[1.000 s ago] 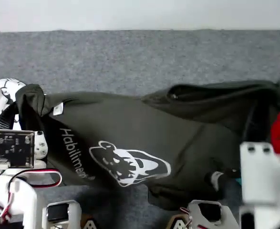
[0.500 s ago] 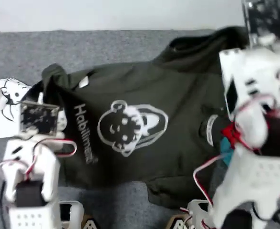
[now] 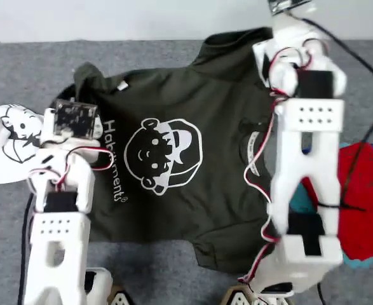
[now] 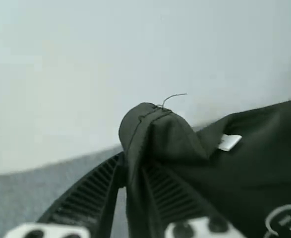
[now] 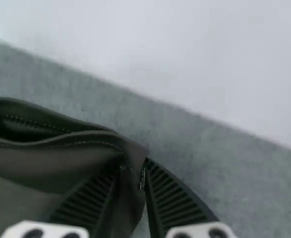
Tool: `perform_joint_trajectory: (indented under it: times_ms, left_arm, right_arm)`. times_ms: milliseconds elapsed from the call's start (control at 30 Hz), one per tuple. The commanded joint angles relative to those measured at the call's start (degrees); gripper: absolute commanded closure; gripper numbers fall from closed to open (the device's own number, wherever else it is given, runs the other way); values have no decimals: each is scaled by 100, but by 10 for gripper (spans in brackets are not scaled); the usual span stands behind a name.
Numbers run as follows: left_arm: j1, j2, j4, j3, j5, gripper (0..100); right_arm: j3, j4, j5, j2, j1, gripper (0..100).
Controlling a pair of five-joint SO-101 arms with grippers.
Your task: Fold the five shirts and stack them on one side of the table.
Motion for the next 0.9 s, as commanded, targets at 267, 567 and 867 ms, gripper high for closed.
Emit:
perform_joint_trajectory:
  times_ms: [267, 567, 867]
  left_arm:
    - [-26, 2418, -79, -743, -26, 987]
    - [-26, 4079, 589, -2053, -9, 987]
    - [-114, 3991, 3631, -3960, 738, 987]
  right_arm:
    - [-53, -347, -9, 919, -57, 988]
    - [-53, 374, -9, 919, -119, 988]
    - [-62, 1947, 229, 145, -207, 988]
